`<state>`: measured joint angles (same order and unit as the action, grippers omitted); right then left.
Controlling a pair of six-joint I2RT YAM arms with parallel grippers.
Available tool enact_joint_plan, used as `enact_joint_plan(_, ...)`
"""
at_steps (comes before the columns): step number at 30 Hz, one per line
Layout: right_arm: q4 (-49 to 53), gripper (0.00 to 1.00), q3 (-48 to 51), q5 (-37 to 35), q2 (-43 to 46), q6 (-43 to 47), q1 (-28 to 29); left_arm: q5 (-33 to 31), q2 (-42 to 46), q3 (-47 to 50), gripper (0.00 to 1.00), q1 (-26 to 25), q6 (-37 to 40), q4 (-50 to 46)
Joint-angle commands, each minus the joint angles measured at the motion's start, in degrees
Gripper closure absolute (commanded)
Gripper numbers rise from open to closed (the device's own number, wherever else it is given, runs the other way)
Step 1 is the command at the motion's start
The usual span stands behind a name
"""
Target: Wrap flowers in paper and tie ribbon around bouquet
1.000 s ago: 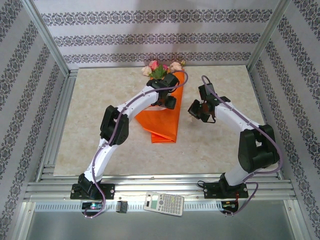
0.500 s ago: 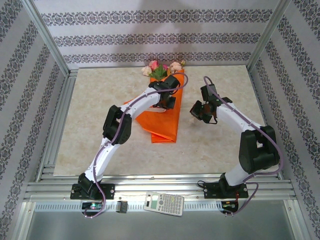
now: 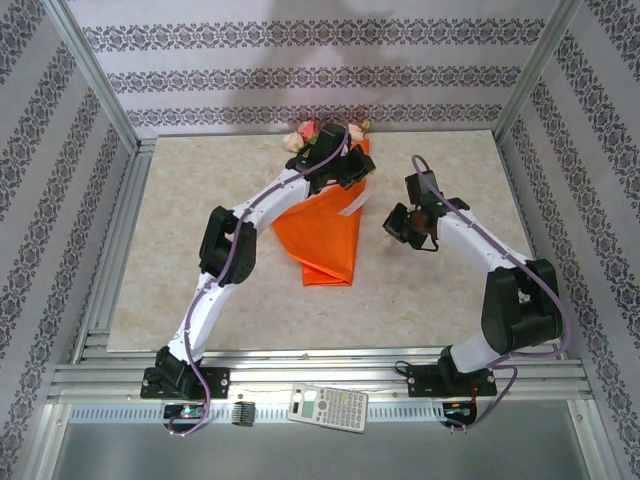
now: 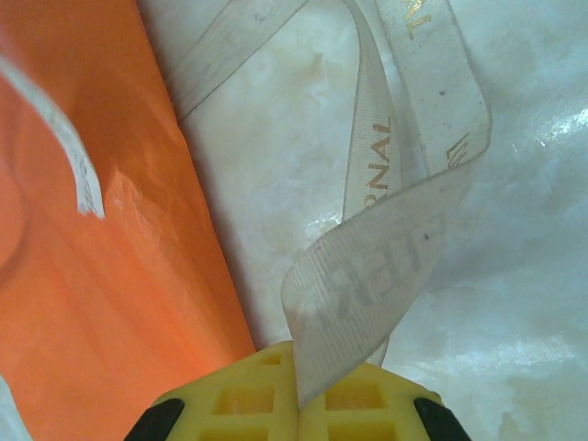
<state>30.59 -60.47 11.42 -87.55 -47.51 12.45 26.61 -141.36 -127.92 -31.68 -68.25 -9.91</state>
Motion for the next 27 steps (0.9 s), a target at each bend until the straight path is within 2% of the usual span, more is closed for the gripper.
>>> enact_joint_plan(1, 1.49, 1.0, 1.04, 0.37, 2.43, 1.8, -0.87, 3.76, -6.62, 0.8, 0.85, 0.96, -15.56, 15.47)
enact_joint_plan(2, 1.82, 1.0, 1.05, 0.36, 2.8, 2.05, -1.02, 5.19, -8.39, -0.34, 0.72, 1.08, -17.22, 14.74)
enact_joint_plan(4, 2.01, 1.0, 1.31, 0.41, 3.5, 2.95, -1.37, 8.35, -10.57, -1.35, 0.55, 1.18, -18.67, 12.87)
enact_joint_plan(9, 2.42, 1.0, 1.51, 1.92, 5.26, 7.42, -2.42, 11.16, -6.41, 2.2, 0.36, 1.18, -16.87, 11.01)
enact_joint_plan(17, 7.04, 1.0, 2.4, 0.71, 7.91, 11.81, -3.58, 13.14, 1.33, 5.67, 0.28, 0.48, -16.2, 2.65)
enact_joint_plan(22, 14.38, 1.0, 3.69, -4.87, 9.51, 10.6, -4.02, 12.92, 4.8, 7.93, 0.3, 0.53, -16.41, 1.18)
enact_joint_plan(24, 16.99, 1.0, 5.45, -8.2, 11.61, 10.15, -4.74, 12.55, 5.42, 6.06, 0.3, 0.61, -13.28, -5.2)
enact_joint_plan(27, 18.48, 1.0, 7.58, -10.52, 14.92, 10.19, -6.05, 9.15, 5.11, 0.27, 0.28, 1.04, -3.5, -21.2)
